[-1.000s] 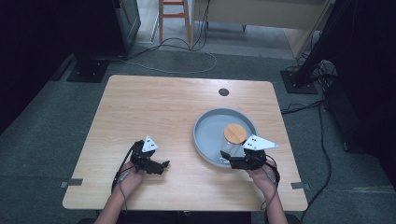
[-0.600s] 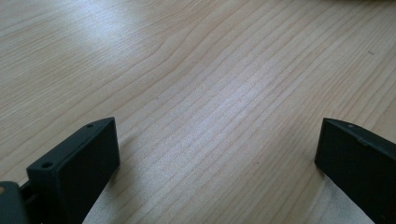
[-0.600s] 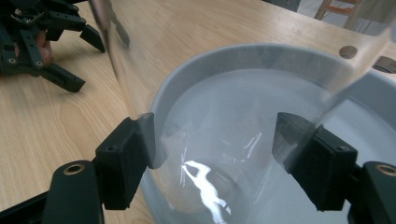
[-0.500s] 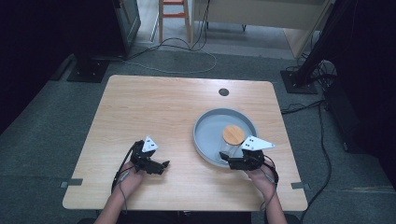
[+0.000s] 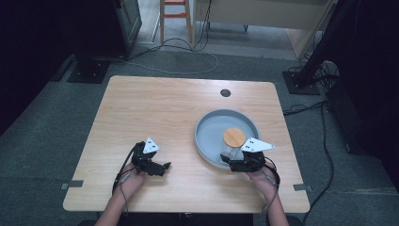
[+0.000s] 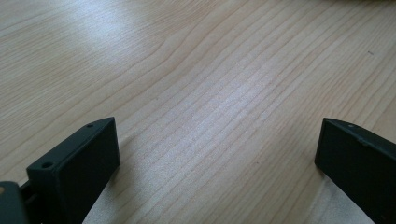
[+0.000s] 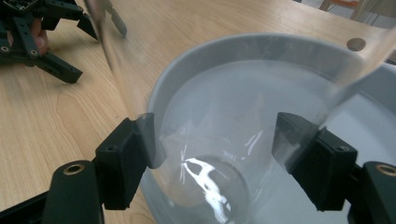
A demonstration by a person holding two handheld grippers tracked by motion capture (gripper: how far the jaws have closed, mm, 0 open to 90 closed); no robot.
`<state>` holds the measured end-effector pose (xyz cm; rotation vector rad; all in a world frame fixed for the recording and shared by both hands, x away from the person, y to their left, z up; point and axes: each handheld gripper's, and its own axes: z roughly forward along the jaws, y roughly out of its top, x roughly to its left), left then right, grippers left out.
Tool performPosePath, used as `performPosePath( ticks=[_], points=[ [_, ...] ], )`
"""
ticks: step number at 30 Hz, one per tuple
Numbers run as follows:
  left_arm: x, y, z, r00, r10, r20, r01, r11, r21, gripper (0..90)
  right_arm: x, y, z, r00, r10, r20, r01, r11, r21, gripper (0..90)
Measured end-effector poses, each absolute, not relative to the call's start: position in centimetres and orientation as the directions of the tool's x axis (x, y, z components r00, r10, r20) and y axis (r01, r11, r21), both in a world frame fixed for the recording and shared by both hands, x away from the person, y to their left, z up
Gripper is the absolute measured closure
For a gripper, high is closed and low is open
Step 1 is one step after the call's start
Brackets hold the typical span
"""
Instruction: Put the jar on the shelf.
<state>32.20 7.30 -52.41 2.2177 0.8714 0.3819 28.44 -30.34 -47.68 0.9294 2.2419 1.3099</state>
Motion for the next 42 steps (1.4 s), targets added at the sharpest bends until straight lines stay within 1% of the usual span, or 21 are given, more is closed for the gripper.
performPosePath(
  ticks=[32,34,36,39,42],
  points=[
    [32.19,7.29,-52.41,0.729,0.685,0.015,0.473,-0.519,0.712,0.0,28.54,-30.29,-48.04,-0.713,0.701,0.007,0.354,0.351,0.867,26.1],
    [32.18,7.29,-52.41,0.729,0.685,0.015,0.474,-0.519,0.711,0.0,28.58,-30.35,-48.06,-0.713,0.701,0.016,0.357,0.344,0.868,25.4],
    [32.19,7.29,-52.41,0.729,0.685,0.014,0.474,-0.519,0.711,0.0,28.71,-30.53,-48.11,-0.721,0.692,0.042,0.368,0.331,0.869,22.3],
    [32.18,7.29,-52.41,0.729,0.685,0.014,0.474,-0.519,0.711,0.0,28.83,-30.71,-48.32,-0.72,0.692,0.049,0.376,0.33,0.866,19.4],
    [32.18,7.29,-52.41,0.728,0.685,0.015,0.474,-0.519,0.712,0.0,28.88,-30.85,-48.47,-0.721,0.691,0.054,0.38,0.329,0.864,18.3]
  ],
)
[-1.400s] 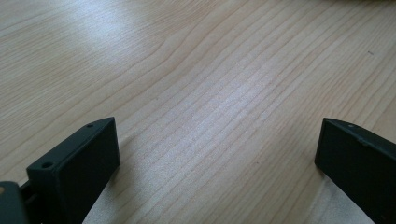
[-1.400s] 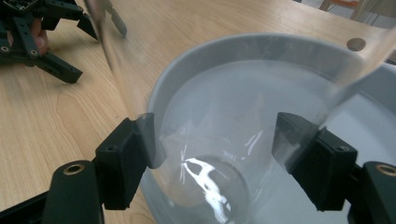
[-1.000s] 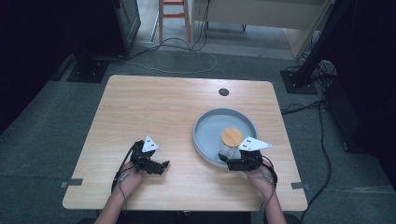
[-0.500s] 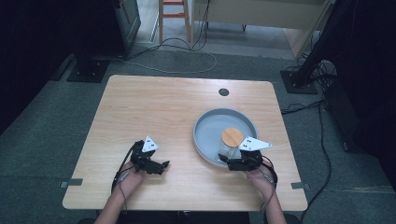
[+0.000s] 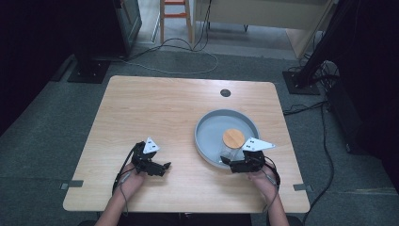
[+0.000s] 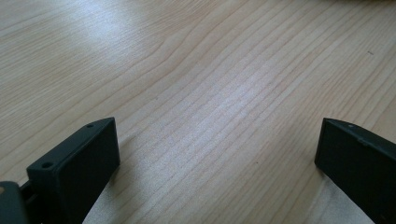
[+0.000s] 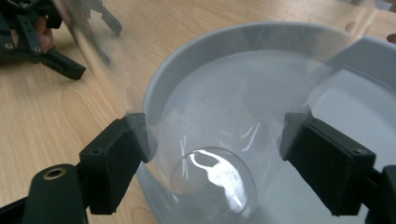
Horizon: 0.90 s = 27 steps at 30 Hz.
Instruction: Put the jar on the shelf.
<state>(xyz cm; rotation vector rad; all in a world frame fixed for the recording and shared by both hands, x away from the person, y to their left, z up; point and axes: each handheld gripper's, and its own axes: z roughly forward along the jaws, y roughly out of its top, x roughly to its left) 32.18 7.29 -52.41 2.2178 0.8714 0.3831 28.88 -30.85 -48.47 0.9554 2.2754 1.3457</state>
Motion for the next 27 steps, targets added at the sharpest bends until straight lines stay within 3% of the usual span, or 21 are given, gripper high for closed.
performPosePath(
  ticks=[15,27],
  points=[
    [32.19,7.29,-52.41,0.728,0.685,0.014,0.474,-0.518,0.712,0.0,28.89,-31.07,-48.82,-0.765,0.64,0.071,0.362,0.337,0.869,12.5],
    [32.18,7.29,-52.41,0.728,0.685,0.014,0.474,-0.519,0.711,0.0,28.44,-31.09,-49.17,-0.776,0.63,0.02,0.328,0.376,0.867,11.2]
  ],
)
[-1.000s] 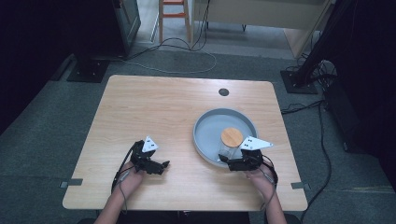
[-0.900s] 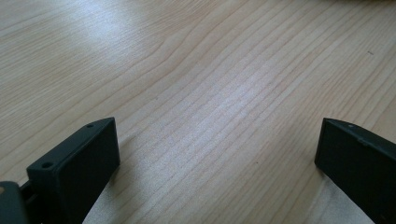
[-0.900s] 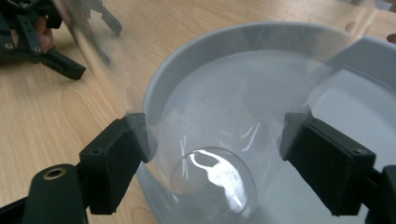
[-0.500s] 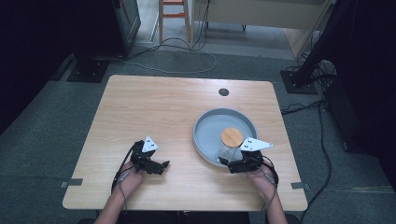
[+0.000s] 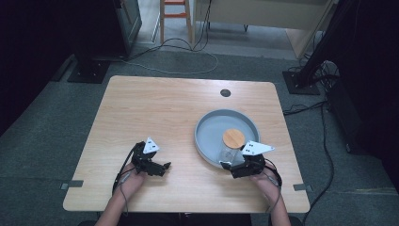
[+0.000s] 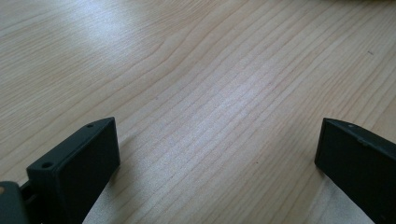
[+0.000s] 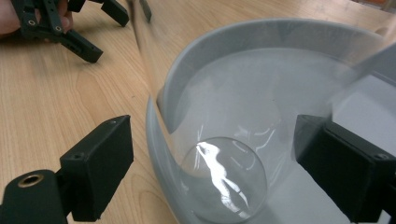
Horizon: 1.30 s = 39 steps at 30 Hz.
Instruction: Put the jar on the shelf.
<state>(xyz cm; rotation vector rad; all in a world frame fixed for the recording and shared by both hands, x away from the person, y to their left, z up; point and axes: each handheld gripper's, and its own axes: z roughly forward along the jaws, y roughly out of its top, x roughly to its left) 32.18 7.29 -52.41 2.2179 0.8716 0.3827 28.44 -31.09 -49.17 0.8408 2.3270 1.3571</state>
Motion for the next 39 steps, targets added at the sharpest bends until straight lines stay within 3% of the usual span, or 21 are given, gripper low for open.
performPosePath(
  ticks=[22,39],
  points=[
    [32.2,7.3,-52.4,0.728,0.685,0.015,0.474,-0.518,0.712,0.0,27.9,-31.9,-49.1,-0.776,0.63,-0.018,0.295,0.389,0.873,11.3],
    [32.2,7.3,-52.4,0.728,0.685,0.014,0.474,-0.518,0.712,0.0,28.0,-32.4,-49.3,-0.787,0.617,0.015,0.313,0.377,0.872,11.3]
  ],
)
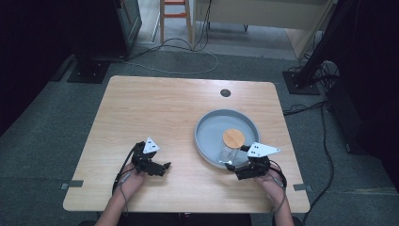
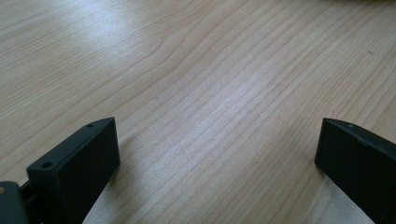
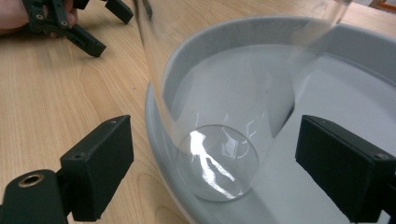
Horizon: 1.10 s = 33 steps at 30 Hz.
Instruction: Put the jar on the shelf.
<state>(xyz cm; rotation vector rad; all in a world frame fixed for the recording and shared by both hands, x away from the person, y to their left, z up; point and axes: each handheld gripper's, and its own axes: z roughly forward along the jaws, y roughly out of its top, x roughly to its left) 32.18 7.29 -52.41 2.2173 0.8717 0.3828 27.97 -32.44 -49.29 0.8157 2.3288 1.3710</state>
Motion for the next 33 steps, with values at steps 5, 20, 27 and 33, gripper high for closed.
performPosePath(
  ticks=[5,20,27,33],
  points=[
    [32.2,7.3,-52.4,0.728,0.685,0.014,0.474,-0.518,0.711,0.0,27.9,-32.4,-49.3,-0.791,0.612,0.012,0.31,0.383,0.87,11.3],
    [32.2,7.3,-52.4,0.728,0.685,0.013,0.475,-0.518,0.712,0.0,27.8,-33.1,-49.4,-0.793,0.609,0.024,0.319,0.381,0.868,11.3],
    [32.2,7.3,-52.4,0.728,0.685,0.014,0.475,-0.518,0.711,0.0,27.7,-33.6,-49.4,-0.793,0.609,0.03,0.316,0.368,0.875,11.3],
    [32.2,7.3,-52.4,0.728,0.686,0.013,0.475,-0.518,0.711,0.0,27.6,-33.7,-49.4,-0.792,0.609,0.027,0.315,0.371,0.873,11.3]
  ],
)
